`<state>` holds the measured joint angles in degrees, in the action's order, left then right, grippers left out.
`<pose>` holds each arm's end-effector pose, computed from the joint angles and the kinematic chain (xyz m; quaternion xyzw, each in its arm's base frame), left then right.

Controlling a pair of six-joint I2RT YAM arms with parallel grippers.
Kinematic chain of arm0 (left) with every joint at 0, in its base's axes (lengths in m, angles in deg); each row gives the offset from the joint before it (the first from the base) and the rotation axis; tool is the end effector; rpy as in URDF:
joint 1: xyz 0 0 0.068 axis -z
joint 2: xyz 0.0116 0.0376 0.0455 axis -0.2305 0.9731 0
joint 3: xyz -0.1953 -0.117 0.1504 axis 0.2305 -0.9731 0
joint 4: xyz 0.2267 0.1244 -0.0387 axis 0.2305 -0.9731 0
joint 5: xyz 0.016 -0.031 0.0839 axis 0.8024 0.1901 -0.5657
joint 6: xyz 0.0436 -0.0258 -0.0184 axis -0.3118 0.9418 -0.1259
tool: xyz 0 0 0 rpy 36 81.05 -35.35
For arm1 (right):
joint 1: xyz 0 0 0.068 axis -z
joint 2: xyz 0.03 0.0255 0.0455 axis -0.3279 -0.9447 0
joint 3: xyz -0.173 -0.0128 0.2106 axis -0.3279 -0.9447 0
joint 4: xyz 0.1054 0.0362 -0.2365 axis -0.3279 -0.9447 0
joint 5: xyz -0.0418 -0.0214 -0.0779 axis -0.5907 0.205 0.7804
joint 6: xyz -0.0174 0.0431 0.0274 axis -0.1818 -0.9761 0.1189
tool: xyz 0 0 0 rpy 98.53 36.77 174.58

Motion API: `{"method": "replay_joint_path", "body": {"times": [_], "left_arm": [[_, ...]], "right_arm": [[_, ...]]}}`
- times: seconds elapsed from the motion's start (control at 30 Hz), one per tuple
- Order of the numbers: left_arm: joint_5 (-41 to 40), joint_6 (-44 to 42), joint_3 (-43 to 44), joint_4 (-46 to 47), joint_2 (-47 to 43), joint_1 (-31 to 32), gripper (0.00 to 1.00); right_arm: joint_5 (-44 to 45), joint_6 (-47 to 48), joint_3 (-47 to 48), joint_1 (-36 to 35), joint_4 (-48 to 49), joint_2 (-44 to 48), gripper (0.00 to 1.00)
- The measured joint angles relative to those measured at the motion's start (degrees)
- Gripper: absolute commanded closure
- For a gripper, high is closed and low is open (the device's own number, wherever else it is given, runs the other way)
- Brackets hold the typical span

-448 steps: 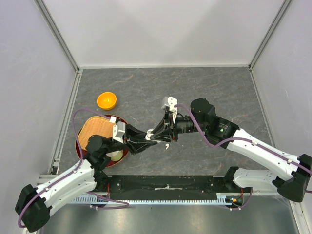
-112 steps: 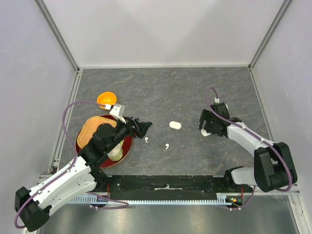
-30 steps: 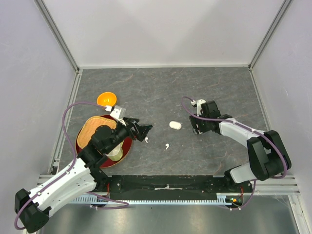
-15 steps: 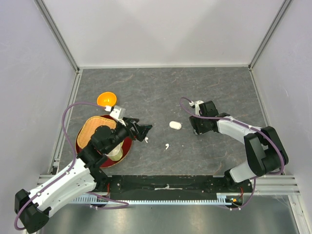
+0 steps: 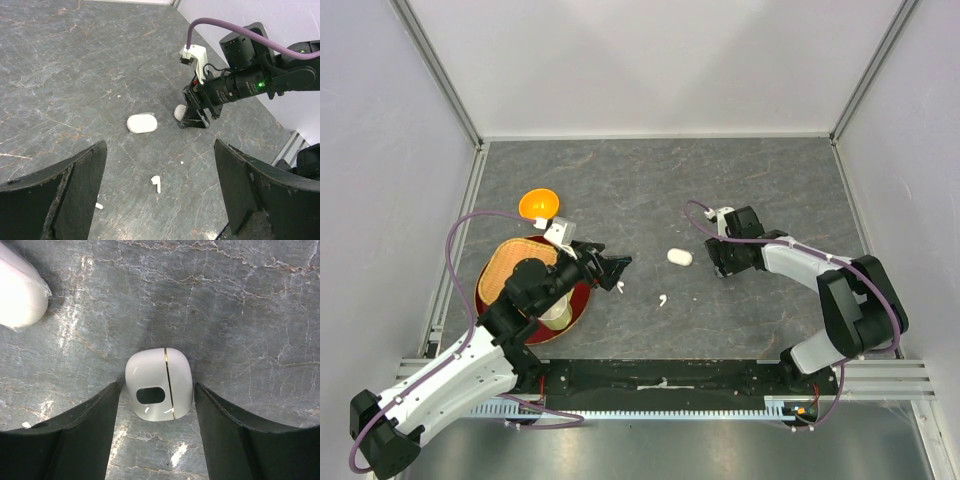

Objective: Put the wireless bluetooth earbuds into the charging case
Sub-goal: Pick up the charging case at the center of the board.

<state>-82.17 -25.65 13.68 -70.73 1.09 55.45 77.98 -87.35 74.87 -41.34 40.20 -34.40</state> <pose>0.1243 -0.1115 0.2796 0.1064 0.7150 -0.3734 0.5814 0.2605 0.1070 0.1586 -0.2012 0.9461 0.0543 0.2478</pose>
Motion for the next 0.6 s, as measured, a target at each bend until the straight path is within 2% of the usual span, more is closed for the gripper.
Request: {"method": "replay_joint_path", "body": {"times": [0.13, 0.23, 0.33, 0.37, 0.47, 0.6], "left_arm": [[0.0, 0.0, -0.09, -0.02, 0.0, 0.0, 0.06], [-0.02, 0.0, -0.28, -0.04, -0.04, 0.0, 0.06], [-0.04, 0.02, -0.33, -0.07, -0.15, 0.0, 0.05], [-0.07, 0.02, -0.33, -0.07, -0.2, 0.0, 0.05], [-0.28, 0.04, -0.33, -0.09, -0.28, 0.0, 0.04], [-0.48, 0.09, -0.33, -0.5, -0.17, 0.0, 0.04]], "right_arm": [[0.02, 0.0, 0.09, -0.11, -0.02, -0.13, 0.41], [0.0, -0.02, 0.17, -0.22, -0.04, -0.26, 0.52], [0.04, -0.02, 0.37, -0.22, -0.13, -0.37, 0.66], [0.04, -0.04, 0.37, -0.22, -0.13, -0.39, 0.76], [0.02, -0.09, 0.37, -0.37, -0.11, -0.35, 0.89], [-1.33, -0.81, 0.37, -0.52, -0.2, 2.05, 0.96]]}}
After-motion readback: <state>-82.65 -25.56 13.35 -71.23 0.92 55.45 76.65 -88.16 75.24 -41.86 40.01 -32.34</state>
